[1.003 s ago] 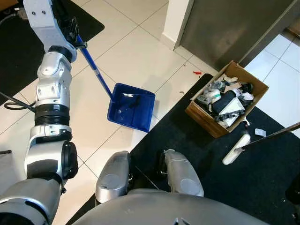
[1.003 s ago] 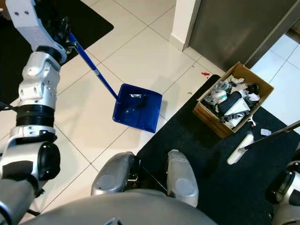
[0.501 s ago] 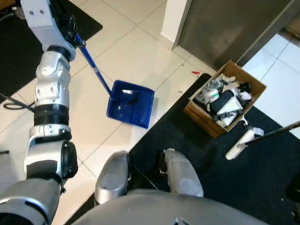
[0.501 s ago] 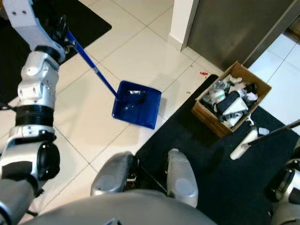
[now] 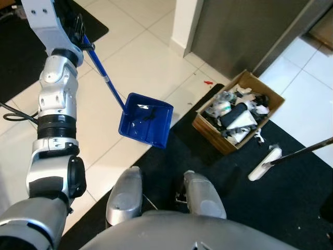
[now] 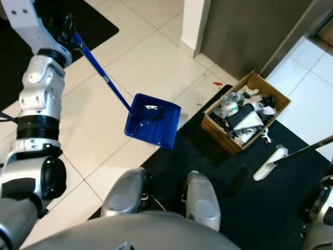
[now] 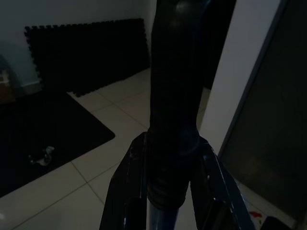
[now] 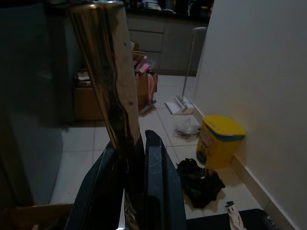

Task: Sweep floor

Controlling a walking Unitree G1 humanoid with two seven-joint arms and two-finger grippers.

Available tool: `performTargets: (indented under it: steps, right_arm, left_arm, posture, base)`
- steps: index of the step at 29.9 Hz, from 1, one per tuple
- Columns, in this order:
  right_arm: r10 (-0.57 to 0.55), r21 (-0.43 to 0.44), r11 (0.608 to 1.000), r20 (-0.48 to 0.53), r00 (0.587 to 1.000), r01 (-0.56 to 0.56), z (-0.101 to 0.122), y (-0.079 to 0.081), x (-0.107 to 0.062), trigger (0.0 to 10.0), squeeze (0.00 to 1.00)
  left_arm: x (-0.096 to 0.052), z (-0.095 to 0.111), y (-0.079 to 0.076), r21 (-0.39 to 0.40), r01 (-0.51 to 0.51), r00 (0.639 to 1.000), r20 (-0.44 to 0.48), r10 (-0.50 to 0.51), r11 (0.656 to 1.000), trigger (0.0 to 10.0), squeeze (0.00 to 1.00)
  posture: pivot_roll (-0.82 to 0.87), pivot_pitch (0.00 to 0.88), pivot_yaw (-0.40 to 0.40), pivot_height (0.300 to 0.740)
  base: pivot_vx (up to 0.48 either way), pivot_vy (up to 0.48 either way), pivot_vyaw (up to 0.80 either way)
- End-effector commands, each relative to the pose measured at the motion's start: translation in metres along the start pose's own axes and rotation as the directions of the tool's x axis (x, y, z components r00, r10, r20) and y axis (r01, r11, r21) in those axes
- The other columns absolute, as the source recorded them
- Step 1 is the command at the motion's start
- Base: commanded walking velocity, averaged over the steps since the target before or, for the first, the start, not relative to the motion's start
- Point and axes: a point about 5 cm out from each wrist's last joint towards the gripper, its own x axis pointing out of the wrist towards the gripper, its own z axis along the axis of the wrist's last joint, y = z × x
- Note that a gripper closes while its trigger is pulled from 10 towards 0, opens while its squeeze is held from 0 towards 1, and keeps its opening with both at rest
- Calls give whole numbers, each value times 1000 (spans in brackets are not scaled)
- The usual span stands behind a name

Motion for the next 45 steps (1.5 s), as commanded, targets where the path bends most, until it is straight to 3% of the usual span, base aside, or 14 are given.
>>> performTargets:
  steps: [1, 3, 6, 8, 9, 11, 13, 15, 19, 23, 45]
  right_arm:
    - [-7, 4, 1000, 32, 999, 7, 6, -1, 3, 10000, 0]
    - [-7, 4, 1000, 32, 999, 7, 6, -1, 3, 10000, 0]
    - [-5, 2, 1000, 30, 1000, 5, 6, -1, 3, 10000, 0]
    - [-3, 2, 1000, 33, 999, 3, 6, -1, 3, 10000, 0]
    - [-3, 2, 1000, 33, 999, 3, 6, -1, 3, 10000, 0]
    - [0, 3, 1000, 37, 999, 0, 7, -1, 3, 10000, 0]
    - [0, 3, 1000, 37, 999, 0, 7, -1, 3, 10000, 0]
    - [5, 3, 1000, 38, 999, -5, 7, 1, 3, 10000, 0]
    - [8, 3, 1000, 37, 999, -8, 7, 2, 3, 10000, 0]
    - [18, 6, 1000, 32, 999, -19, 6, 8, 2, 10000, 0]
    - [11, 8, 1000, 32, 999, -12, 4, 6, 2, 10000, 0]
  left_arm:
    - [3, 16, 0, 2, 7, 998, 67, -8, 1000, 10000, 0]
    - [3, 16, 0, 2, 7, 998, 67, -8, 1000, 10000, 0]
    - [5, 34, 6, 5, -5, 993, 120, 4, 1000, 10000, 0]
    - [7, 60, 13, 12, -9, 982, 191, 6, 1000, 10000, 0]
    - [7, 60, 13, 12, -9, 982, 191, 6, 1000, 10000, 0]
    - [7, 84, 17, 23, -6, 967, 254, 0, 1000, 10000, 0]
    - [7, 84, 17, 23, -6, 967, 254, 0, 1000, 10000, 0]
    - [6, 107, 21, 24, 1, 951, 309, -8, 1000, 10000, 0]
    - [6, 118, 21, 20, 6, 942, 336, -12, 1000, 10000, 0]
    - [6, 144, 10, 26, 66, 913, 401, -71, 997, 10000, 0]
    - [12, 145, 7, 18, 80, 920, 383, -81, 997, 10000, 0]
  posture:
    - [116, 0, -6, 740]
    - [116, 0, -6, 740]
    - [118, 0, -7, 740]
    - [119, 0, -7, 740]
    - [119, 0, -7, 740]
    - [122, 0, -7, 740]
    - [122, 0, -7, 740]
    - [127, 0, -7, 740]
    - [127, 0, -7, 740]
    - [132, 0, -6, 740]
    - [123, 0, 0, 740]
  base:
    - [244, -360, 0]
    - [244, -360, 0]
    - [240, -382, 0]
    - [246, -379, 0]
    - [244, -379, 0]
    - [246, -377, 0]
    - [247, -371, 0]
    - [242, -366, 0]
    - [240, -365, 0]
    - [249, -364, 0]
    - [265, -380, 0]
